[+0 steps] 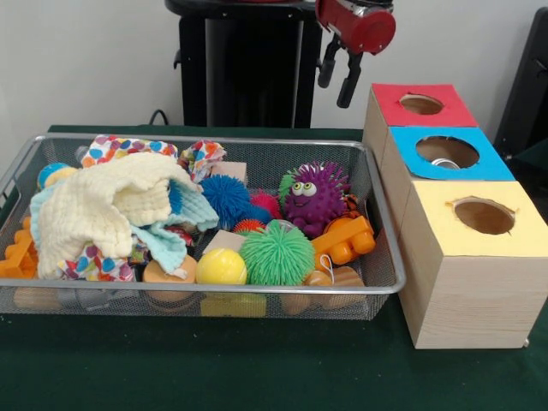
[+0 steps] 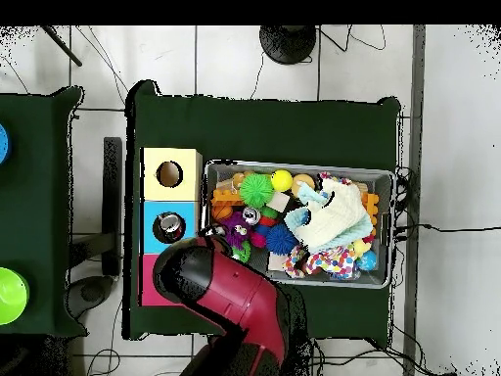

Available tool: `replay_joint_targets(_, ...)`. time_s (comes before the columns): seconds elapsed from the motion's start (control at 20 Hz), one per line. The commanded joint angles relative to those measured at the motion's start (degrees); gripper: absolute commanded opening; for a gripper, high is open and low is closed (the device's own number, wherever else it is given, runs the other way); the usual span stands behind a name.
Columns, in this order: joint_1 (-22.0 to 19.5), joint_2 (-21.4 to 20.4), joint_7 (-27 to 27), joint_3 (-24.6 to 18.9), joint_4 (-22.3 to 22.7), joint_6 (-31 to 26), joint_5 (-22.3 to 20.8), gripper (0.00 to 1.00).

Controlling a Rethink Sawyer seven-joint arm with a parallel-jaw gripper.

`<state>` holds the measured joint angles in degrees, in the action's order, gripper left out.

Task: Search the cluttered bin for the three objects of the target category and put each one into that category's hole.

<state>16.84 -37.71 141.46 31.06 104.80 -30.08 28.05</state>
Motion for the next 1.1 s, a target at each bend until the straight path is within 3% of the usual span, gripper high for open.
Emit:
replay_joint_targets(0.05, -0.6, 3.6, 10.2, -2.6, 2.0, -2.6, -1.1, 1.0)
replay_joint_targets(0.55, -1.9, 2.6, 8.5, -5.4, 4.5, 0.4, 0.2, 1.0)
replay_joint_targets(0.65, -3.5, 1.4, 5.1, -8.1, 6.0, 2.4, 0.0, 1.0)
replay_joint_targets(0.7, -5.9, -0.3, -0.2, -11.7, 7.7, 2.2, -0.6, 1.0)
replay_joint_targets(0.75, -7.7, -1.5, -2.1, -14.6, 9.7, 2.7, 0.8, 1.0)
replay_joint_targets(1.1, -11.3, -3.4, -2.0, -20.0, 12.5, 12.3, -2.4, 1.0)
